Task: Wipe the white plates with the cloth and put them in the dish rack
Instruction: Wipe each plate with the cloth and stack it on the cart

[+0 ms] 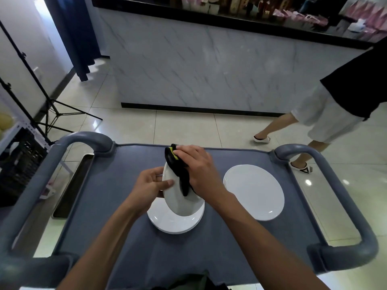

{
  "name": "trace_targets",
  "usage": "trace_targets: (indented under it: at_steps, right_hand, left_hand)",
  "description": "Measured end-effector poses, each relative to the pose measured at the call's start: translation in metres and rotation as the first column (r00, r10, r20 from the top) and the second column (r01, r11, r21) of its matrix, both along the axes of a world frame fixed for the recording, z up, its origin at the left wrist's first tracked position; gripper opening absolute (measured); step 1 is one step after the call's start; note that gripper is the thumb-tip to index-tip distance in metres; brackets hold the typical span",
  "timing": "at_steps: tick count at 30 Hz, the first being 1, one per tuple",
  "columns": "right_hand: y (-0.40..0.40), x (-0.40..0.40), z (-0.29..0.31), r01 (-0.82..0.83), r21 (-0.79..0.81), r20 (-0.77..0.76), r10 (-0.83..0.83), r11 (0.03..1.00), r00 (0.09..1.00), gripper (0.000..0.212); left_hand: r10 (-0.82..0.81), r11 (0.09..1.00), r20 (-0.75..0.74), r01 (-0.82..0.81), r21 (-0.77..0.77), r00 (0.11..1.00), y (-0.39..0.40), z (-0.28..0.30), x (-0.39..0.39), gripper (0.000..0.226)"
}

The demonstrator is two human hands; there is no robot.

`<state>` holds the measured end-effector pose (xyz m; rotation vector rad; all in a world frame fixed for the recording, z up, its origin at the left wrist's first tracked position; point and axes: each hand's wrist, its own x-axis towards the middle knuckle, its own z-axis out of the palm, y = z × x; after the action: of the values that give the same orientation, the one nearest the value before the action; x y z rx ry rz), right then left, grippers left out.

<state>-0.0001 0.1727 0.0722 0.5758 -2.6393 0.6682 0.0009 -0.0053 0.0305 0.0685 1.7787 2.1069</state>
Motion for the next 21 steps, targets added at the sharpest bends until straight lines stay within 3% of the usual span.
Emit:
trace_targets:
  at_steps: [9,21]
  right_hand:
    - [0.009,-0.022,0.014,0.089,-0.145,0.074,-0.079,0.985,0.994,0.044]
    - [0.033,-0.029,0.02,0.317,-0.427,0.394,-0.142,0.847,0.908,0.041]
  left_hand:
    - [0.105,0.979,-0.016,-0.101,0.179,0.994,-0.017,-0.008,0.004,0.038]
    - [0.225,0.911,0.079,-0.239,0.337,0.971,-0.037,-0.013,0.002,0.037]
